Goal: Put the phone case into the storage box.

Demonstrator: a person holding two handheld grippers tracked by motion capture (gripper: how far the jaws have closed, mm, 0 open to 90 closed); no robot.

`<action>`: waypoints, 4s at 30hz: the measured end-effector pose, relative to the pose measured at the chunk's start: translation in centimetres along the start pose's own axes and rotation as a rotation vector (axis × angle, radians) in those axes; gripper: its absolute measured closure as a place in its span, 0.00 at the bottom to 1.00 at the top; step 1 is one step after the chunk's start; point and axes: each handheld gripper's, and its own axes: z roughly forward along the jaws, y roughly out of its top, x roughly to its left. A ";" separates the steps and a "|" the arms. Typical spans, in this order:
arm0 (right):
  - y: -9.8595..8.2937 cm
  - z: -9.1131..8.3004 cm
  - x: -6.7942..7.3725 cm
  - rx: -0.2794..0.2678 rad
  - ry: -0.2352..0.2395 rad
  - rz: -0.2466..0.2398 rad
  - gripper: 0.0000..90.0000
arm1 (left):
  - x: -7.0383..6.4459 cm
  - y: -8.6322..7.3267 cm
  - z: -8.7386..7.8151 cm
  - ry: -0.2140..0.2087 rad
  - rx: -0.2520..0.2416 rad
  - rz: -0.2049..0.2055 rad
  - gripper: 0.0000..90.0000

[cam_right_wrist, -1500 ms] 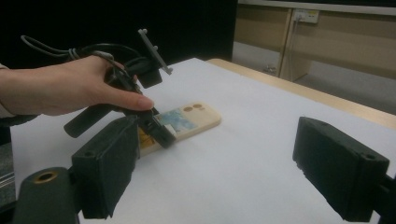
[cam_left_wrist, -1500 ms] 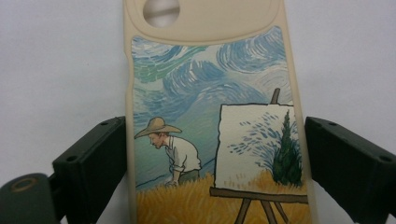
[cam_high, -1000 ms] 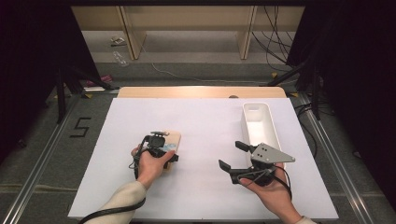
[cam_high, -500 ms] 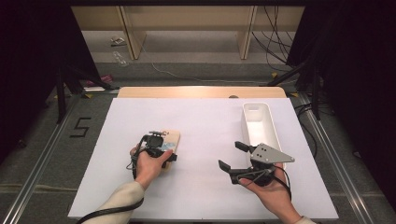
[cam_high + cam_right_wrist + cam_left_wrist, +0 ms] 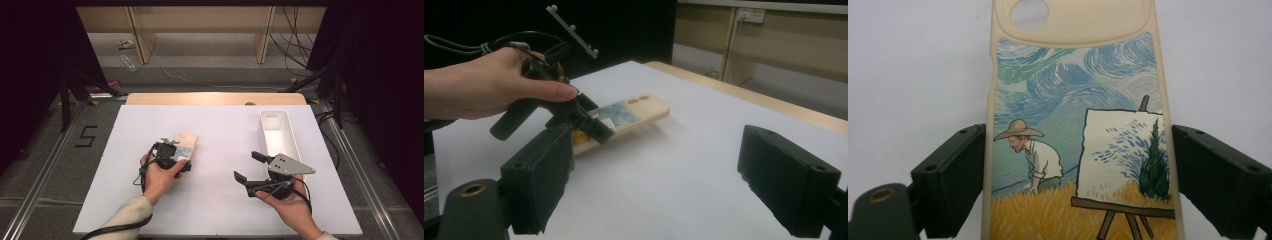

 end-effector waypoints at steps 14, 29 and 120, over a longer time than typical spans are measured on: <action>0.0 0.0 -0.1 -0.006 -0.004 0.003 0.18 | -0.3 0.2 -2.4 -0.077 -0.118 0.052 0.12; 0.0 0.1 -0.2 -0.008 -0.005 0.010 0.18 | -0.7 -0.1 -4.7 -0.144 -0.234 0.105 0.12; 4.6 7.0 -1.6 -0.096 0.016 0.119 0.18 | -5.5 -2.4 -6.1 -0.275 -0.376 0.282 0.12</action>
